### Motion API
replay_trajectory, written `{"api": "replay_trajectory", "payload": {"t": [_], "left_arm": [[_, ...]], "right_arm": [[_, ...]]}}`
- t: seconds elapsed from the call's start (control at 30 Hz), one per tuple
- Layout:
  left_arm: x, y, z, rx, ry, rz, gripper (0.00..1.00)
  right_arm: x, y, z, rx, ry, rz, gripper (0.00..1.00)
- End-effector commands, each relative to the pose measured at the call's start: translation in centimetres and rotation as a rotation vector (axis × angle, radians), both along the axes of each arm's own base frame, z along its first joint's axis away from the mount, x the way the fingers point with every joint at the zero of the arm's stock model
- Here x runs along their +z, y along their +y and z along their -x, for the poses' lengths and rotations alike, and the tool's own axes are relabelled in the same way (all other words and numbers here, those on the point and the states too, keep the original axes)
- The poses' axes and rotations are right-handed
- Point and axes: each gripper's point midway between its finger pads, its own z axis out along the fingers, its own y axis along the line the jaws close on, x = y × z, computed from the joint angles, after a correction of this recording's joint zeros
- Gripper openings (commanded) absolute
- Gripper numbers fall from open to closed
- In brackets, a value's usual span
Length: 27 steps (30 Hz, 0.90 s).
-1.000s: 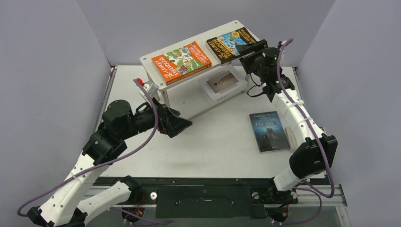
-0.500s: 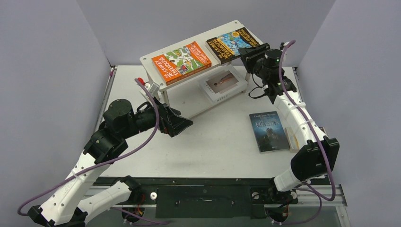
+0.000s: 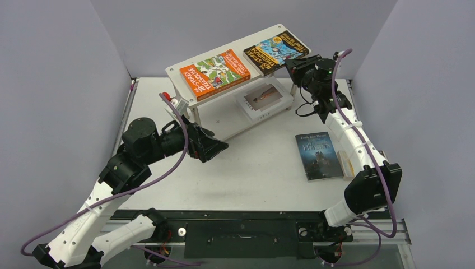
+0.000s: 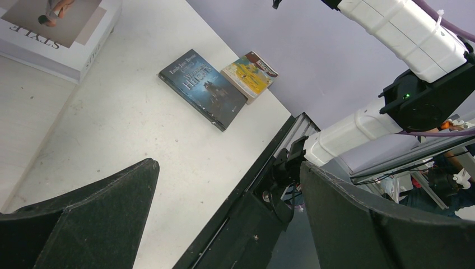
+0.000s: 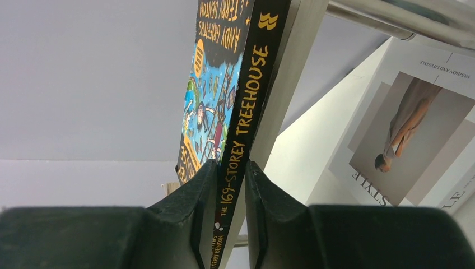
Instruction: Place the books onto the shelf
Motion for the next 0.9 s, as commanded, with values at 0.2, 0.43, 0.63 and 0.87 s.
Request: {"api": "replay_trajectory", "payload": {"t": [0.2, 0.43, 0.63, 0.87], "left_arm": [[1.3, 0.3, 0.1, 0.001, -0.05, 0.024, 0.97], [1.1, 0.3, 0.1, 0.005, -0.046, 0.029, 0.97], [1.2, 0.3, 0.1, 0.004, -0.051, 0.026, 0.97], [1.0, -0.1, -0.1, -0.005, -0.041, 0.03, 0.97]], "right_arm": [[2.3, 0.2, 0.4, 0.012, -0.095, -0.042, 0.59], [3.0, -2.1, 1.7, -0.044, -0.092, -0.013, 0.78], [5.4, -5.4, 4.2, -0.074, -0.165, 0.023, 0.79], [7.7, -10.4, 7.8, -0.193, -0.223, 0.148, 0.75]]}}
